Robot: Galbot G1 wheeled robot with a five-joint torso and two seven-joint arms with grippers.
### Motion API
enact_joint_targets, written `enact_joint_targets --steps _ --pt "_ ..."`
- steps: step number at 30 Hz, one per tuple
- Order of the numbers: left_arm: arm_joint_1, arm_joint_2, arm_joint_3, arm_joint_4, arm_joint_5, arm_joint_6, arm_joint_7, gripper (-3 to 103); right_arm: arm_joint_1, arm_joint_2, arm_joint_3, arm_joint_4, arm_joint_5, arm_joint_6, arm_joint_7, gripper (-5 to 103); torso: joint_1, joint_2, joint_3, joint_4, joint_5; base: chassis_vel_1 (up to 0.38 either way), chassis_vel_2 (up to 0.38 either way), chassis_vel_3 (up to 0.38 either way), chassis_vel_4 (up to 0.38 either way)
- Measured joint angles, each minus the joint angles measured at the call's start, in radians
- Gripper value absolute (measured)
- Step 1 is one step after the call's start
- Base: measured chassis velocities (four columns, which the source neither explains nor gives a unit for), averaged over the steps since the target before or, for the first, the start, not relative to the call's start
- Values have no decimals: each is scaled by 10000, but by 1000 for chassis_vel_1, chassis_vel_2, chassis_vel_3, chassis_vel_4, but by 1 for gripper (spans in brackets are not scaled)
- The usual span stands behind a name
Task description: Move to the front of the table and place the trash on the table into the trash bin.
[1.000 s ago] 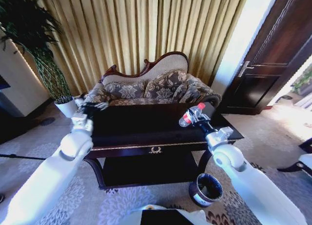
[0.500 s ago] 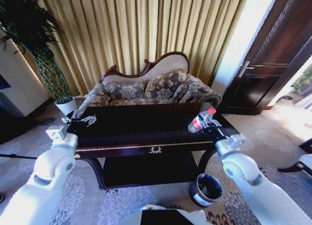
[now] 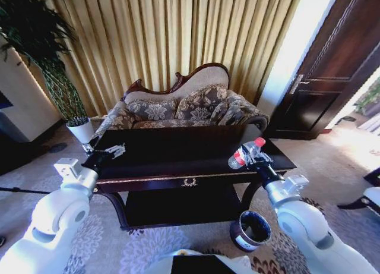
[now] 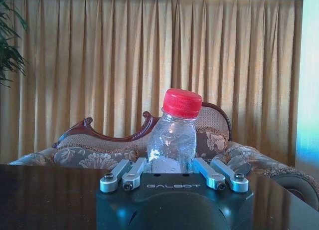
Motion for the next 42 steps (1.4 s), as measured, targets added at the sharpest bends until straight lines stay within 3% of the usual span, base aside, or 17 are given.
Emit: enact_joint_targets --steps 20,28,35,42 --pt "631 -281 -63 -362 282 -31 -59 100 -366 523 -103 -65 -421 226 -59 28 -11 6 -4 0 -2 113 -114 -114 120" --pt "827 -454 -232 -461 300 -58 -69 100 -9 1145 -425 -2851 -1240 280 -177 28 1 -2 2 -3 1 0 0 0 0" --pt "857 -647 -226 -476 312 -81 -70 100 1509 1405 -1057 -6604 -1580 286 -265 28 -4 1 -1 0 1 0 0 0 0" --pt "1004 -732 -334 -476 334 -130 -72 100 2894 1449 -1682 -9932 -2248 1068 -293 28 -2 -1 1 -5 2 0 0 0 0"
